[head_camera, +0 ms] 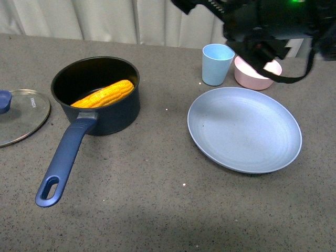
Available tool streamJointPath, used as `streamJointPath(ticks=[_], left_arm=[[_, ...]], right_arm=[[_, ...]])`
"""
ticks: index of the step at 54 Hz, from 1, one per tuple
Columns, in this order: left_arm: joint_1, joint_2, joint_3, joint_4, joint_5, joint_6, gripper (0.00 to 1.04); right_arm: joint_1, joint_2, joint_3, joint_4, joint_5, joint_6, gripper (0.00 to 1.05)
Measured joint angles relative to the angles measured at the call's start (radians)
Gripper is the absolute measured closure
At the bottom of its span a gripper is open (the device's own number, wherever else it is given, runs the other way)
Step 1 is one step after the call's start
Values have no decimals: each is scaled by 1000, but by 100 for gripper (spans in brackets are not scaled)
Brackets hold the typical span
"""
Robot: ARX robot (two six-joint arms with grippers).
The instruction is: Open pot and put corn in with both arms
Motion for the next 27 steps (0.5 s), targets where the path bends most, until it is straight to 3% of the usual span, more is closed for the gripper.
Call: streamJointPath(ticks=[10, 27], left_arm=[[0, 0, 0, 0, 0, 0, 7], [0, 0, 0, 0, 0, 0, 7]], right_arm=[[-104, -157, -157, 37, -50, -169, 9], [-307, -491, -455, 71, -238, -422, 9]])
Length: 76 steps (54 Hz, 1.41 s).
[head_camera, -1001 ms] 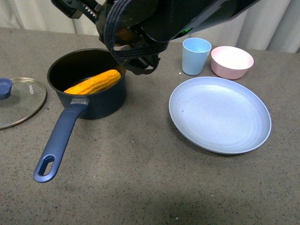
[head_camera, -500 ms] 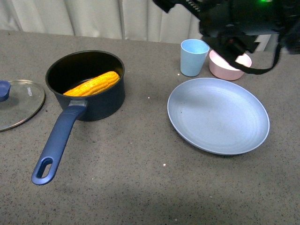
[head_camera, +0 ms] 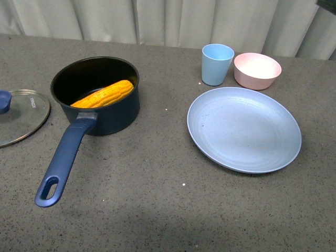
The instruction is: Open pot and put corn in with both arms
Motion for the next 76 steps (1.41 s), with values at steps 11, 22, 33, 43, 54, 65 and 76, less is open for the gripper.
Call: streamJointPath(ticks=[11, 22, 33, 43, 54, 65, 76], left_arm=[[0, -1, 0, 0, 0, 0, 7], [0, -1, 0, 0, 0, 0, 7], [0, -1, 0, 0, 0, 0, 7], [0, -1, 0, 0, 0, 0, 7], [0, -1, 0, 0, 0, 0, 7], [0, -1, 0, 0, 0, 0, 7], [0, -1, 0, 0, 0, 0, 7]], right_arm=[[-27, -62, -215, 396, 257, -189, 34], [-47, -196, -325, 417, 248, -237, 68], [-112, -318, -401, 363, 189, -246, 102], [-112, -390, -482, 363, 188, -249, 104], [-112, -587, -518, 209, 185, -249, 104], [-112, -725, -530, 90, 184, -249, 104], [-112, -848, -535, -20, 184, -249, 104]])
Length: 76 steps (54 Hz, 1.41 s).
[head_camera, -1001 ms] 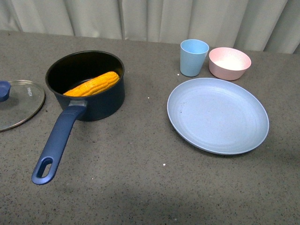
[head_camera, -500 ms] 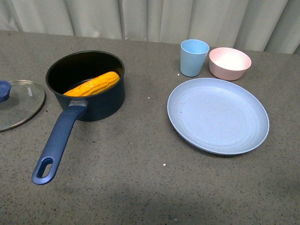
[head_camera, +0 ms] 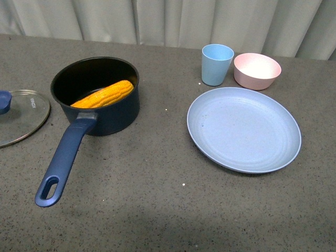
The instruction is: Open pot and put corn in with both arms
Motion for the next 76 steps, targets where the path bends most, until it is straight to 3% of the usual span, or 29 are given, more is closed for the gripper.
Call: streamJointPath(ticks=[23, 49, 54, 62, 71, 76], left_arm=[[0, 0, 0, 0, 0, 0, 7], [0, 0, 0, 0, 0, 0, 7], [0, 0, 0, 0, 0, 0, 7], [0, 0, 0, 0, 0, 0, 7], [0, 0, 0, 0, 0, 0, 7], [0, 0, 0, 0, 0, 0, 7]], right_arm=[[0, -240, 0, -229, 0, 0, 104], [0, -382, 0, -370, -1, 0, 104], [0, -508, 0, -529, -3, 0, 104], [0, -546, 0, -540, -3, 0, 104], [0, -546, 0, -540, -3, -2, 65], [0, -546, 0, -540, -3, -2, 49]])
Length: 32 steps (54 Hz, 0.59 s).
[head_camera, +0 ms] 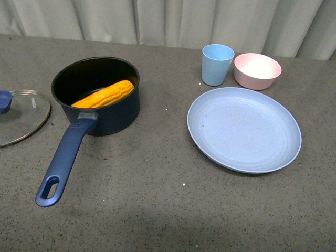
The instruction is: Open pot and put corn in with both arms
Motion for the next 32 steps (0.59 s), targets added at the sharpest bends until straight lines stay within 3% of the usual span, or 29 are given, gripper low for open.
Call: streamJointPath(ticks=[15, 32], left_arm=[[0, 0, 0, 0, 0, 0, 7], [0, 0, 0, 0, 0, 0, 7]], right_arm=[[0, 0, 0, 0, 0, 1, 7], [0, 0, 0, 0, 0, 0, 9]])
